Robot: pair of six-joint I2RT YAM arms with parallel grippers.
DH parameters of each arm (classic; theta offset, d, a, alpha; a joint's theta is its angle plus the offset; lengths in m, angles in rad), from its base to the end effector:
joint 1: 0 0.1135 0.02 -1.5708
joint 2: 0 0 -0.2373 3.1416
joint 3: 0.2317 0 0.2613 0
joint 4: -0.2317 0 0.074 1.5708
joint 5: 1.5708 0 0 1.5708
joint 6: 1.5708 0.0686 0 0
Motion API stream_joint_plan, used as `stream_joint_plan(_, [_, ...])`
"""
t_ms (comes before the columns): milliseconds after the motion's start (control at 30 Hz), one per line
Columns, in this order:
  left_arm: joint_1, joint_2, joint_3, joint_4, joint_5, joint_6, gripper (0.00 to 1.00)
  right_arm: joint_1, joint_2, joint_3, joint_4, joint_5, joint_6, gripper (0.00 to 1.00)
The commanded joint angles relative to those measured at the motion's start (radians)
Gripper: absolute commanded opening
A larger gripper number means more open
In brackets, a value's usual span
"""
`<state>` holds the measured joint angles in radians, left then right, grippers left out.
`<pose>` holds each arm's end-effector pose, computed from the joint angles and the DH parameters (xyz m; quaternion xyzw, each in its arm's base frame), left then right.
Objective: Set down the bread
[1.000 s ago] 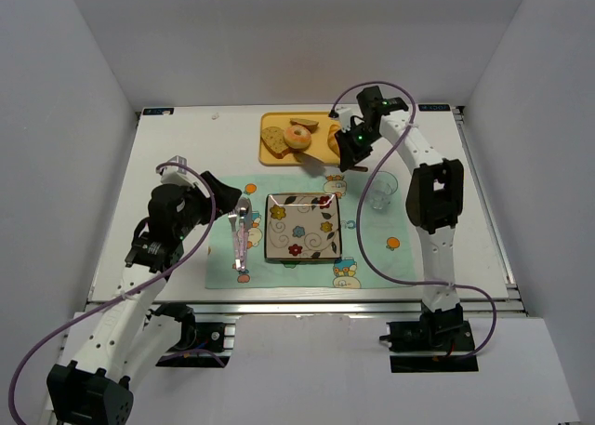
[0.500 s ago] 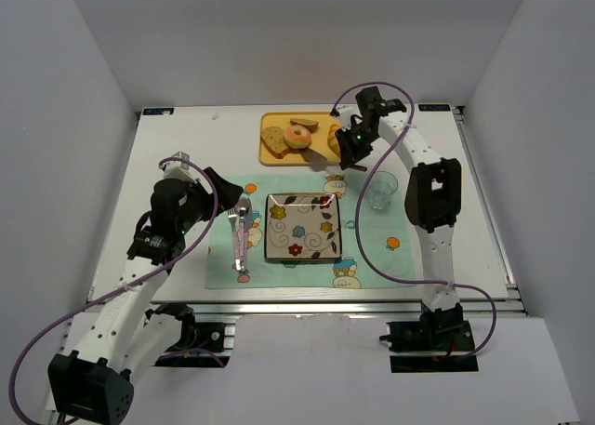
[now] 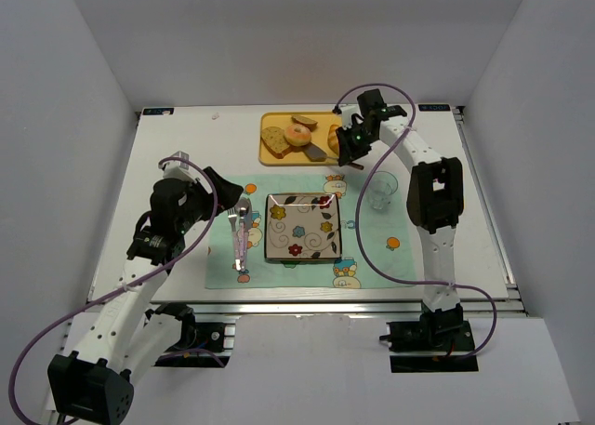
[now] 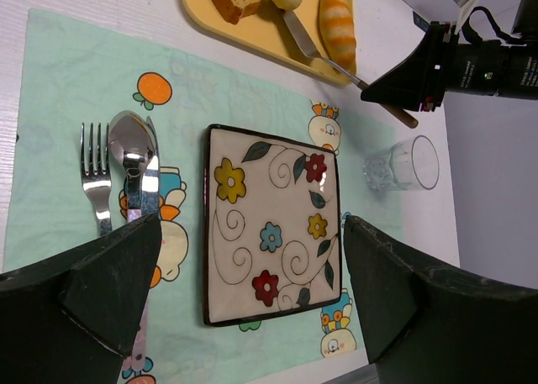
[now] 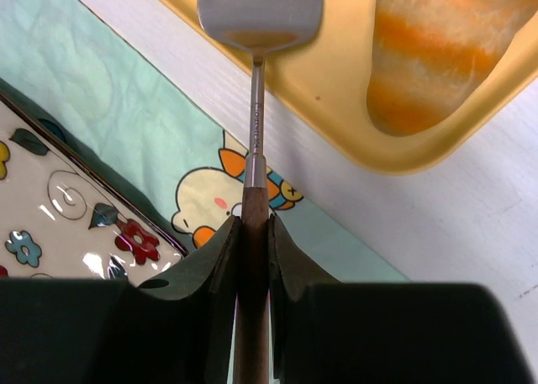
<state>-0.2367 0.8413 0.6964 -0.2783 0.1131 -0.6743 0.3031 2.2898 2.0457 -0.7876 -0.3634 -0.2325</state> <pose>0.2429 -0.0666 0.2547 -0.1520 0.8252 -0.2810 0.4658 0.4780 0.1750 0.1703 -0.2973 0.9015 0.1833 0.2556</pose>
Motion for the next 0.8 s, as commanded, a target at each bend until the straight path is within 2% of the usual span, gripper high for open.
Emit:
stream_joint_plan(0, [0.004, -0.016, 0.037, -0.004, 0.008, -0.005, 0.98, -0.002, -0.073, -0.01, 0.088, -0.066, 0.015, 0.0])
stream_joint_plan(767, [0.005, -0.008, 0.04, 0.001, 0.013, -0.018, 0.98, -0.001, -0.038, -0.042, 0.24, -0.039, 0.065, 0.0])
